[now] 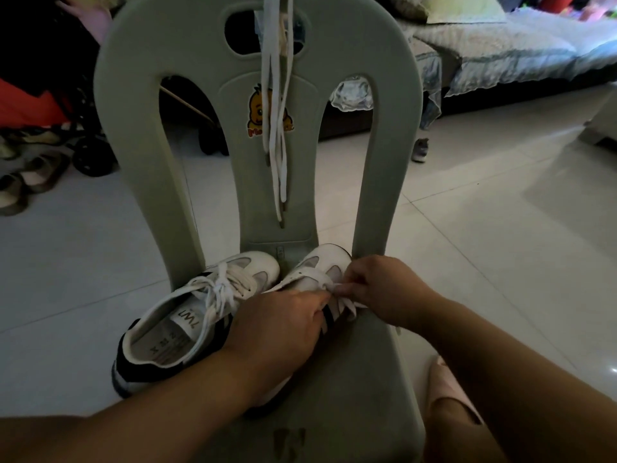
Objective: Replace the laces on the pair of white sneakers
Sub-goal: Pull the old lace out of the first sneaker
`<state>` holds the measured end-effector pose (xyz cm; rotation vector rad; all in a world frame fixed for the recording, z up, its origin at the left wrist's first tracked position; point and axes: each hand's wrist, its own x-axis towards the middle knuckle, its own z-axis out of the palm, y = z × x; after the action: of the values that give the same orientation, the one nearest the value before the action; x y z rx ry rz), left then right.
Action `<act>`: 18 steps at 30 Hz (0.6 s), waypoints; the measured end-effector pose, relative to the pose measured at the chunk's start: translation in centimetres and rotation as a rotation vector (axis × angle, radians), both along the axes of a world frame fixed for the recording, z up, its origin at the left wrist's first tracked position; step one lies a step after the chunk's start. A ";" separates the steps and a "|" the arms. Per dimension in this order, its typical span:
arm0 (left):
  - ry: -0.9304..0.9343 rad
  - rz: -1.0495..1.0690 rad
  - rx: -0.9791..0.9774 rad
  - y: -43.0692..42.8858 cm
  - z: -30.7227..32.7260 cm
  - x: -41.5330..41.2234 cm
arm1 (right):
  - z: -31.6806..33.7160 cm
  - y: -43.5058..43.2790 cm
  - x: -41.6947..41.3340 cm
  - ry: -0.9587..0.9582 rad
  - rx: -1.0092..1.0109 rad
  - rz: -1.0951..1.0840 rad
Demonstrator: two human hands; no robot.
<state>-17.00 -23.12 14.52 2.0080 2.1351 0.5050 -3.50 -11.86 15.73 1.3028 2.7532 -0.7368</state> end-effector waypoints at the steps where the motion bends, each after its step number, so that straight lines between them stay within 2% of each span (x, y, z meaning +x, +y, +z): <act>1: -0.010 0.017 -0.002 0.0 0.0 -0.1 | 0.6 -0.1 0.0 0.063 -0.096 -0.035; 3: -0.006 0.046 -0.026 0.1 -0.1 -0.4 | 1.6 -0.4 0.1 0.221 -0.240 -0.146; 11: -0.021 0.059 -0.002 0.2 0.1 -0.4 | 3.2 -1.4 -0.4 0.749 -0.476 -0.508; 15: -0.088 0.027 0.010 -0.4 0.5 0.1 | 5.0 1.3 1.0 1.134 -0.461 -0.773; 17: -0.089 -0.007 0.005 -0.8 0.5 0.5 | 6.2 2.4 2.3 1.171 -0.369 -0.787; 18: -0.094 -0.015 0.001 -0.9 0.6 0.6 | 6.5 3.1 2.8 1.180 -0.383 -0.757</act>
<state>-16.43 -24.05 15.10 1.9581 2.0643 0.5855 -0.74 -8.78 22.28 2.2994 2.2358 -2.6205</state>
